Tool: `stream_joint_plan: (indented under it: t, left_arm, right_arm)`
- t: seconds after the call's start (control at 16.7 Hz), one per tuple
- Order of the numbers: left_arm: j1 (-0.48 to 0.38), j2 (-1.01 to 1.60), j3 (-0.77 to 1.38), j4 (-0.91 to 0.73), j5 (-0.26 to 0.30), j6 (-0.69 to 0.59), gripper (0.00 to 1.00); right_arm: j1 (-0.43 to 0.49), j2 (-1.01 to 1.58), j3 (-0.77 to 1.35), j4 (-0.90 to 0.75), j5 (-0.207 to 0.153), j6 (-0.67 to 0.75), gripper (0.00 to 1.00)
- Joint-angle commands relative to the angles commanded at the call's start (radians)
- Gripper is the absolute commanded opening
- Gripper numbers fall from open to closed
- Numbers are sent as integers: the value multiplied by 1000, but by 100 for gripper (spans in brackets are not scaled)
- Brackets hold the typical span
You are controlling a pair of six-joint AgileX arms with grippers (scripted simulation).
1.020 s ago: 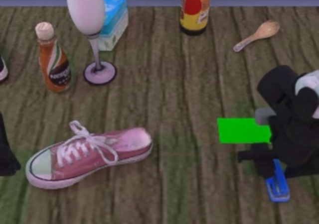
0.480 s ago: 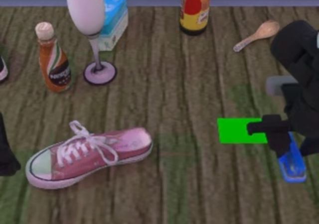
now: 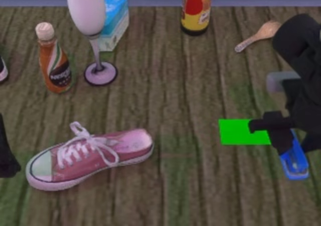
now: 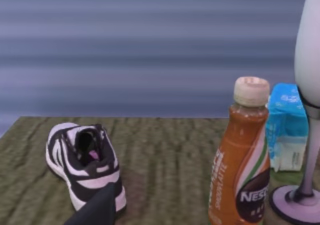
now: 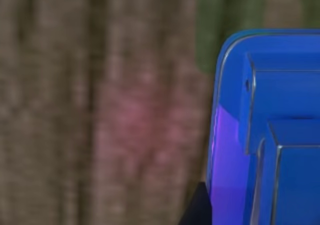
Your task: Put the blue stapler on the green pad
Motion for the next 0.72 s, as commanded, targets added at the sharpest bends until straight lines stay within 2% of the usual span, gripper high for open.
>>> stream_joint_plan:
  t: [0.12,0.3,0.72]
  left_arm:
    - [0,0,0,0,0,0,100]
    - [0,0,0,0,0,0,100]
    - [0,0,0,0,0,0,100]
  right_arm:
    - [1,33,43,-15,0,-73,0]
    - [0,103,134,-47,1,-256,0]
    - [-12,308,383,-141,3,-925,0]
